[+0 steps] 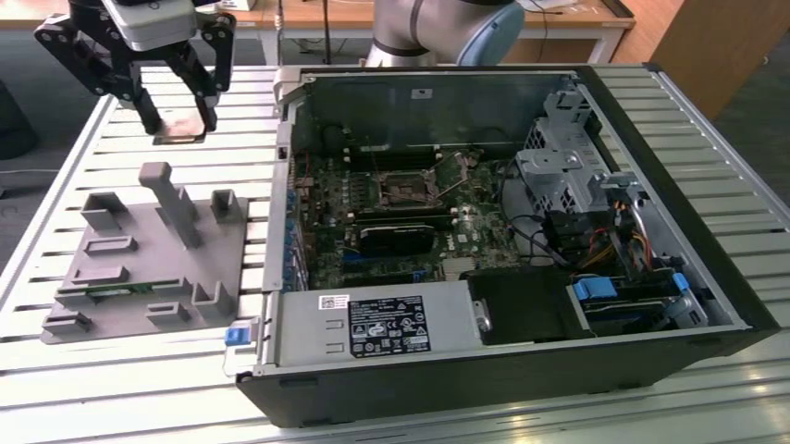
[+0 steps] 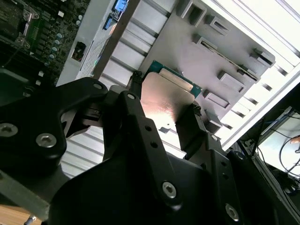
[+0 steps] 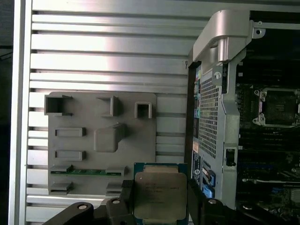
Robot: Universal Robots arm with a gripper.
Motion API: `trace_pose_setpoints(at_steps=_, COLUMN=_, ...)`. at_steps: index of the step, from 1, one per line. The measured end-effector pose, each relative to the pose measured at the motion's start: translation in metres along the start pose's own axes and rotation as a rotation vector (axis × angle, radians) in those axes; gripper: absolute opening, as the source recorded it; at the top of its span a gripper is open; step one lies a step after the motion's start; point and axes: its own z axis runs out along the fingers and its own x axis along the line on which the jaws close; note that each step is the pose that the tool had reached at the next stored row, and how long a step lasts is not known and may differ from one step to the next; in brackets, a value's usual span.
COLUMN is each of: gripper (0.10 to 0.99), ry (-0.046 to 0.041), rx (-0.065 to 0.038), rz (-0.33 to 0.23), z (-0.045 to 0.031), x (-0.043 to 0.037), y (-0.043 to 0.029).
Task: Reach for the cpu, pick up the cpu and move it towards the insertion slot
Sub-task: 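Pick up the cpu and move it towards the insertion slot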
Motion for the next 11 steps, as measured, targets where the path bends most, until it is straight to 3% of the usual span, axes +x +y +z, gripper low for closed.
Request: trace_pose_setpoints(at_steps=11, gripper=0.541, ry=0.0020, rx=0.000, rz=0.000, z=-0.0001, x=-0.0218, y=-0.0004)
